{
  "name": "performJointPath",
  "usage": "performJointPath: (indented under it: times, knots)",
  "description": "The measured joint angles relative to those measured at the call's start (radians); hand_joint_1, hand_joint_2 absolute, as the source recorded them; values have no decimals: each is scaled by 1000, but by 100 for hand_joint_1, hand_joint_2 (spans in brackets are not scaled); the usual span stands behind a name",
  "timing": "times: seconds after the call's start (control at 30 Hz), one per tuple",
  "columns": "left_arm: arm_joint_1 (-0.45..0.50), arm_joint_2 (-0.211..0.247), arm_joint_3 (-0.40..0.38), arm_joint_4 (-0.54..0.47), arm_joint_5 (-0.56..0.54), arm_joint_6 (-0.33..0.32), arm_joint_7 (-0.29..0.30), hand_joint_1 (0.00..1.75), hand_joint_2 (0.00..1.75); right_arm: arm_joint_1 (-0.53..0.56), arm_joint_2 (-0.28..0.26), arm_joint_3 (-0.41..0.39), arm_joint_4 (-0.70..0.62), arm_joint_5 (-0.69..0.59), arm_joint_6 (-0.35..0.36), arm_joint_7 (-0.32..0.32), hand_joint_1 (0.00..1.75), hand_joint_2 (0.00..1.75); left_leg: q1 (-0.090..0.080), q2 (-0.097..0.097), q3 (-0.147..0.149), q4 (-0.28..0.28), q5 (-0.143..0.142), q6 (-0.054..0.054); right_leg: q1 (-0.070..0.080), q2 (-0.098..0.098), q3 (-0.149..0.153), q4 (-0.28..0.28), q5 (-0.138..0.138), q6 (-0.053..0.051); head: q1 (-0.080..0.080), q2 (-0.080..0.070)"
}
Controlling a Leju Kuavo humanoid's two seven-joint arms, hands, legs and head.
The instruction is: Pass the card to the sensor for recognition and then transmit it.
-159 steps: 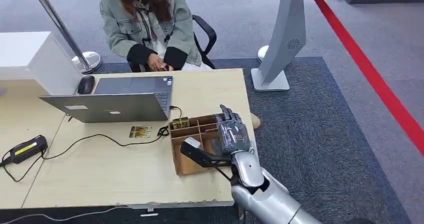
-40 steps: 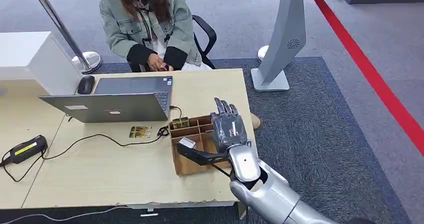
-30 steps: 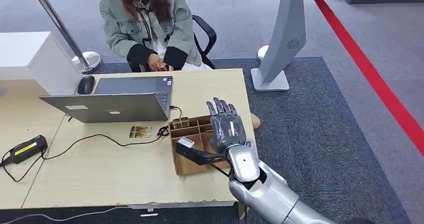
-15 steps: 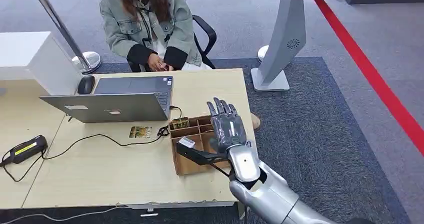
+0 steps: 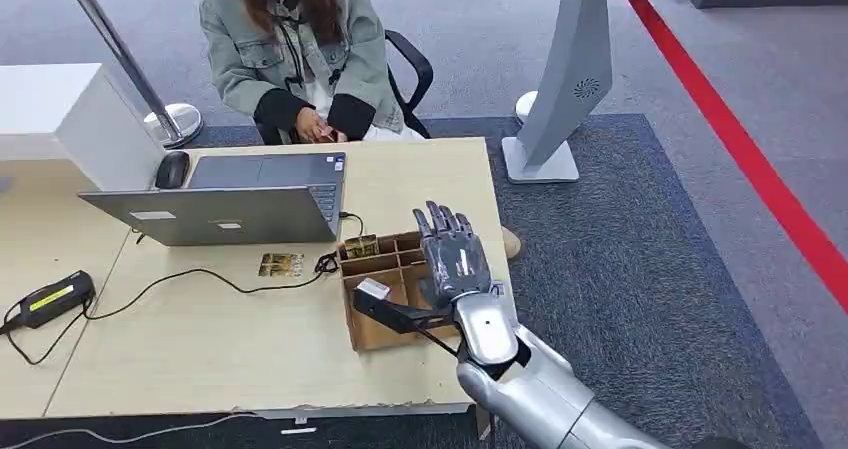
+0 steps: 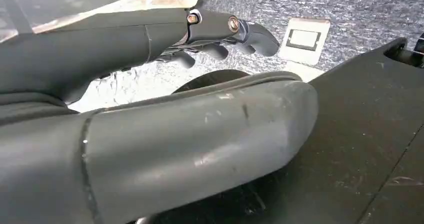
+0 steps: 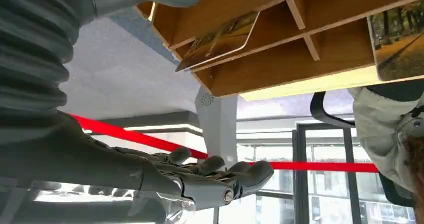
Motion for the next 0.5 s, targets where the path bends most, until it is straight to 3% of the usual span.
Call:
performJointPath:
  times: [0.5]
  knots:
    - [0, 0, 0, 0, -9, 0, 0, 0, 0, -2, 6, 0, 17, -2, -12, -4, 37, 175, 0, 0, 0, 0, 0, 0, 0, 0, 0, 0, 0, 0, 0, 0]
